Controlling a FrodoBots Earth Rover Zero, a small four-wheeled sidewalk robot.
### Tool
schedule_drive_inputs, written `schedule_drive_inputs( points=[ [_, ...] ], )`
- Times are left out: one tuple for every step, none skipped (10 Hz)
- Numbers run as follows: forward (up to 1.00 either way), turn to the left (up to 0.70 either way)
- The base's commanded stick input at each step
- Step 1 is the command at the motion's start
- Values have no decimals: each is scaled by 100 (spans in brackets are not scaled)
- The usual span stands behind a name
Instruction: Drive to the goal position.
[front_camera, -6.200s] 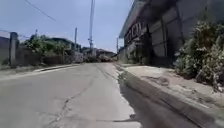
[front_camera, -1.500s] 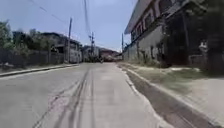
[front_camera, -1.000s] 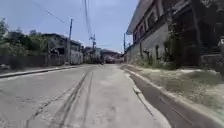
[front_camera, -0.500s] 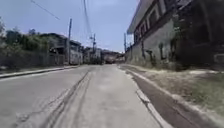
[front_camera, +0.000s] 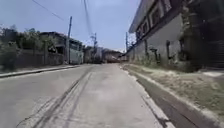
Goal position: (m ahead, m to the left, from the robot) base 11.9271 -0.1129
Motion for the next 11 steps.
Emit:
schedule_drive_inputs(
  points=[
    [100,0],
    [100,0],
    [100,-11],
    [100,-33],
    [100,-40],
    [100,-39],
    [100,-13],
    [100,0],
    [100,0],
    [100,0],
    [100,0]
  ],
)
